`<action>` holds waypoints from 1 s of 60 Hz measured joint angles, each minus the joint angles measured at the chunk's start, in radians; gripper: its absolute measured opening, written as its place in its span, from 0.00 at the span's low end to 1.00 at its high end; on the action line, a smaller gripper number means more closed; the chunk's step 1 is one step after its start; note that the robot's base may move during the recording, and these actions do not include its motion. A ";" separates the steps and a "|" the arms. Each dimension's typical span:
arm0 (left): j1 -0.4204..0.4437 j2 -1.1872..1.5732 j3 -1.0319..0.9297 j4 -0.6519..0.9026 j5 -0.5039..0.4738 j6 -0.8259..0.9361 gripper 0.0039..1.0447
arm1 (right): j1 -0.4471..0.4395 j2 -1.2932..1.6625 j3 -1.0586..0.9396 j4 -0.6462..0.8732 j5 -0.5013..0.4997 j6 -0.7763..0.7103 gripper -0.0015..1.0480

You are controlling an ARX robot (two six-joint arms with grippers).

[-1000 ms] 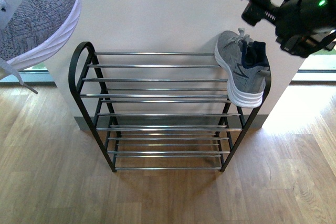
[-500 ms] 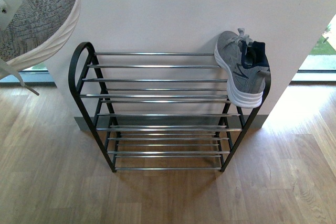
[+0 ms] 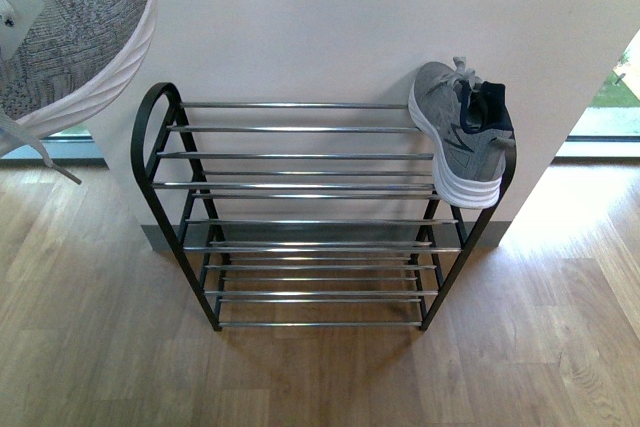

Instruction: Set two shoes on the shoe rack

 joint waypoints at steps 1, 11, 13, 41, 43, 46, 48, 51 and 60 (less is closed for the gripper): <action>0.000 0.000 0.000 0.000 -0.001 0.000 0.01 | 0.017 -0.009 -0.011 0.013 0.013 -0.014 0.69; 0.000 0.000 0.000 0.000 0.000 0.000 0.01 | 0.056 -0.074 -0.089 0.028 0.029 -0.093 0.37; 0.000 0.000 0.000 0.000 0.000 0.000 0.01 | 0.057 -0.089 -0.102 0.028 0.028 -0.097 0.29; 0.000 0.000 0.000 0.000 0.000 0.000 0.01 | 0.058 -0.225 -0.181 -0.016 0.028 -0.113 0.02; 0.000 0.000 0.000 0.000 0.000 0.000 0.01 | 0.058 -0.235 -0.186 -0.023 0.028 -0.113 0.02; 0.000 0.000 0.000 0.000 0.000 0.000 0.01 | 0.058 -0.252 -0.193 -0.034 0.028 -0.113 0.02; 0.000 0.000 0.000 0.000 0.000 0.000 0.01 | 0.058 -0.262 -0.197 -0.040 0.028 -0.113 0.02; 0.000 0.000 0.000 0.000 0.000 0.000 0.01 | 0.058 -0.275 -0.202 -0.049 0.028 -0.113 0.02; 0.000 0.000 0.000 0.000 0.000 0.000 0.01 | 0.058 -0.375 -0.215 -0.133 0.028 -0.113 0.02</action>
